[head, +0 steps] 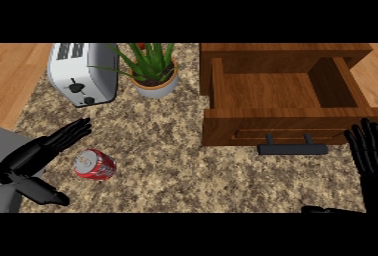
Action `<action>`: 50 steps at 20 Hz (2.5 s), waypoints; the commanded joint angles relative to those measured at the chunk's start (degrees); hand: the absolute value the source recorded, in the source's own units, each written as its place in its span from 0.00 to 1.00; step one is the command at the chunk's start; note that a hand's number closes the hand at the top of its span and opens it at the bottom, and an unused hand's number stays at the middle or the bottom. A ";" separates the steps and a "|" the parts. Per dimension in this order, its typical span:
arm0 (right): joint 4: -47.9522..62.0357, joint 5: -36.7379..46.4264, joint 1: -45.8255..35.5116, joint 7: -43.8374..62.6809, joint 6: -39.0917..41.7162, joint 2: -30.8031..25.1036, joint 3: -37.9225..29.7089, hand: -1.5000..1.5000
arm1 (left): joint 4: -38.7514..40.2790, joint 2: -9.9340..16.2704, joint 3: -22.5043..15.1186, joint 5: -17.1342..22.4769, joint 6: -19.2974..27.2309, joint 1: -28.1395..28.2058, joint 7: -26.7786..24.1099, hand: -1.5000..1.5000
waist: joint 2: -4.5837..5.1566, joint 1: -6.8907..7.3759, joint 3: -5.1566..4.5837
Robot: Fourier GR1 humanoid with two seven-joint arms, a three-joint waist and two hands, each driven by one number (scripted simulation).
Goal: Pick up the can, place it into the drawer and close the drawer
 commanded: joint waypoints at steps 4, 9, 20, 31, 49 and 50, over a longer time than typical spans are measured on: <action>-0.48 1.73 1.20 -0.61 -1.03 2.07 1.48 0.00 | 9.07 2.25 -4.72 -5.74 -1.58 -0.73 -16.65 0.00 | 0.04 -0.14 -0.03; 0.40 -0.96 -1.93 1.41 0.78 -1.14 -1.15 0.00 | 15.77 4.60 -7.48 -7.05 0.93 -3.10 -22.31 0.00 | 0.15 -0.28 -0.06; -3.73 -0.99 1.76 1.64 0.96 0.14 -0.78 0.00 | 28.55 8.15 -12.32 -8.11 4.12 -6.65 -29.25 0.00 | 0.11 -0.51 -0.05; -5.93 -2.16 4.29 1.48 2.41 0.09 -1.51 0.00 | 36.56 5.28 -16.89 -9.56 9.88 -12.40 -33.04 0.00 | 0.06 -0.73 -0.01; -7.34 -2.53 0.48 6.12 0.71 0.98 -1.07 0.00 | 42.30 0.35 -21.64 -9.47 11.43 -16.69 -34.51 0.00 | 0.06 -0.21 0.00; -8.54 -1.56 2.35 5.25 0.50 1.70 -0.79 0.00 | 41.17 0.38 -22.58 -10.16 12.25 -15.69 -34.31 0.00 | -0.05 -0.13 0.02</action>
